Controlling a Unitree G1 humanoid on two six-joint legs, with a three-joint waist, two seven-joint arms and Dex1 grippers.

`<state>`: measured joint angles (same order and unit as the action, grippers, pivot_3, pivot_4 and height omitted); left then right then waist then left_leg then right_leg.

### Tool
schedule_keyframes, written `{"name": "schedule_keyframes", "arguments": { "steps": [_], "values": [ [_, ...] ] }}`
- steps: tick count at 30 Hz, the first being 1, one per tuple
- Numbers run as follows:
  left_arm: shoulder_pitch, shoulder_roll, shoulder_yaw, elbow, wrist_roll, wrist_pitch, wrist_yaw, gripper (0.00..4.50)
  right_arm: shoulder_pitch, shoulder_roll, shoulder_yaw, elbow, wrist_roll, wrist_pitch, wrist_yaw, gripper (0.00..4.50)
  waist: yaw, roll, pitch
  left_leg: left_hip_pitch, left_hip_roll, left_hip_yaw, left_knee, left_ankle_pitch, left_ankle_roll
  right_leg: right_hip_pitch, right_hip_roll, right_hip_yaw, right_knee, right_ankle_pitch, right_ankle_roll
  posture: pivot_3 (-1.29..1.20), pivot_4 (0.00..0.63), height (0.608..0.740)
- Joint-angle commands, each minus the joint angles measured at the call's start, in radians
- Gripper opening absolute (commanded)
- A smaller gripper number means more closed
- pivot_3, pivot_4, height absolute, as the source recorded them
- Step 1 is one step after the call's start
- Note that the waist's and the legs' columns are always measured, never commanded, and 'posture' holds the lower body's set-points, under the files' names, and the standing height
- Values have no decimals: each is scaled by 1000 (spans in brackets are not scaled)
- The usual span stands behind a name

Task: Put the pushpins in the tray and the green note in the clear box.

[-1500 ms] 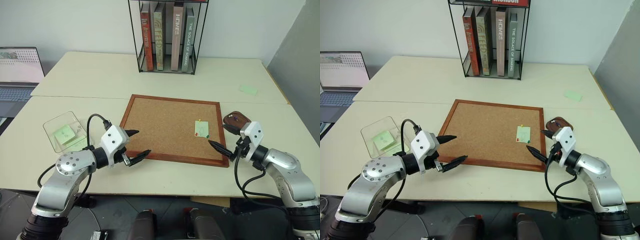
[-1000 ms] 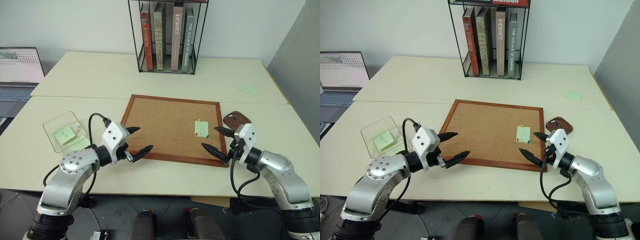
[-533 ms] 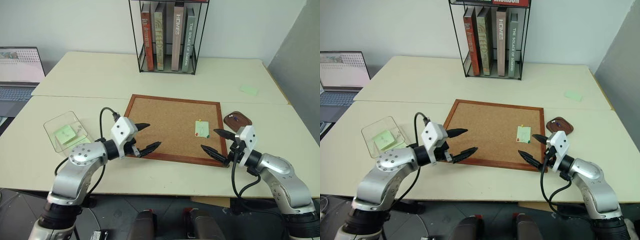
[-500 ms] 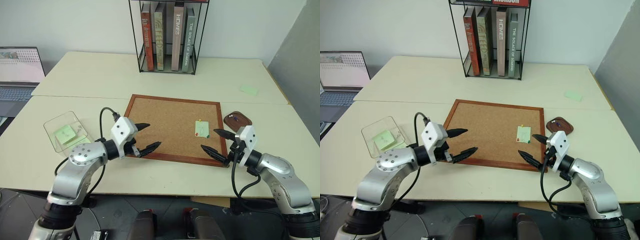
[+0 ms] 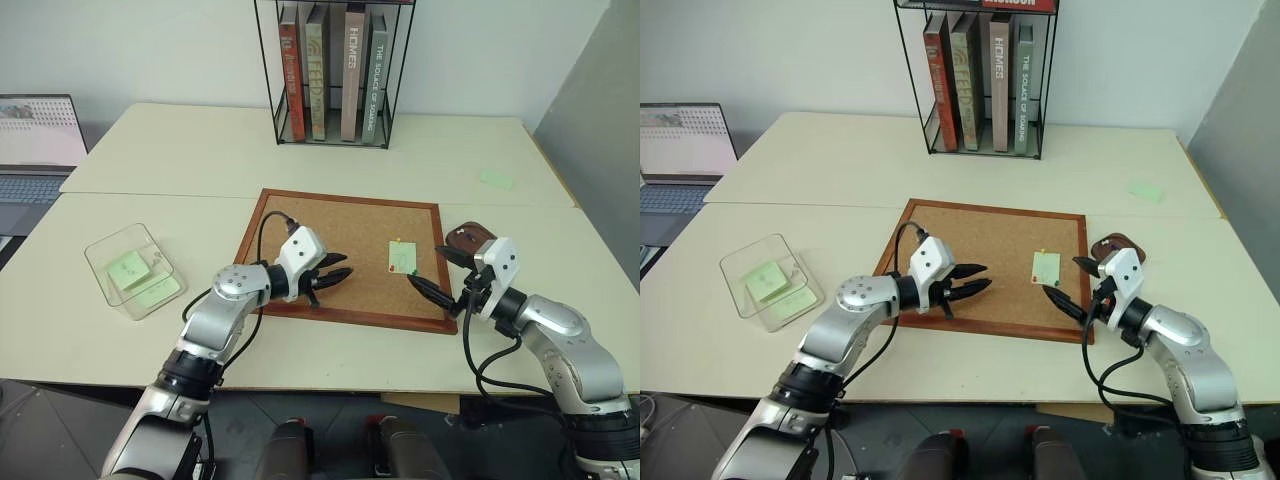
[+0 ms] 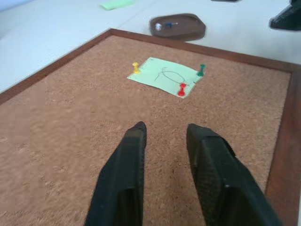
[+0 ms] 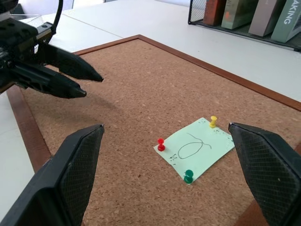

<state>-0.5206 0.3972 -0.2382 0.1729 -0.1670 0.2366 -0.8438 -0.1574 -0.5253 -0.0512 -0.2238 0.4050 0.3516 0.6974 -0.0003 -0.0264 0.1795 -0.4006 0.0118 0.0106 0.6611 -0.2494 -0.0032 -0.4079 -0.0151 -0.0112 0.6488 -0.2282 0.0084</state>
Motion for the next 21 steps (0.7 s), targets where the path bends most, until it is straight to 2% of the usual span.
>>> {"name": "schedule_keyframes", "arguments": {
  "steps": [1, 4, 7, 13, 21],
  "values": [
    [-61, -33, -15, 75, 17, -57, -37, 557, -33, -11, -13, 2, -3, 7, 3, 4500, 0, 0, 0, 0, 0, 0, 0, 0, 0, 0, 0, 0, 0, 0, 0, 0, 150, 740],
    [-84, -52, -13, 127, 24, -77, -50, 102, -65, -5, 1, 35, -7, 19, 4, 4500, 0, 0, 0, 0, 0, 0, 0, 0, 0, 0, 0, 0, 0, 0, 0, 0, 150, 740],
    [-98, -84, -1, 199, 16, -102, -62, 102, -120, 15, 8, 87, -5, 46, -12, 4500, -1, 0, 0, 0, 0, 0, 0, 0, 0, 0, 0, 0, 0, 0, 0, 0, 150, 740],
    [-113, -98, -28, 345, 85, -184, -68, 102, -229, 31, 51, 218, -55, 34, 4, 4500, -1, 0, 0, 0, 0, 0, 0, 0, 0, 0, 1, 0, 1, 0, 0, 0, 150, 740],
    [-112, -90, -24, 384, 110, -222, -80, 102, -392, 85, 98, 481, -143, -43, 8, 4500, -3, 0, 0, 1, 0, 0, 1, 0, 0, 0, 1, 0, 2, 1, 1, 0, 150, 740]
  ]
}}
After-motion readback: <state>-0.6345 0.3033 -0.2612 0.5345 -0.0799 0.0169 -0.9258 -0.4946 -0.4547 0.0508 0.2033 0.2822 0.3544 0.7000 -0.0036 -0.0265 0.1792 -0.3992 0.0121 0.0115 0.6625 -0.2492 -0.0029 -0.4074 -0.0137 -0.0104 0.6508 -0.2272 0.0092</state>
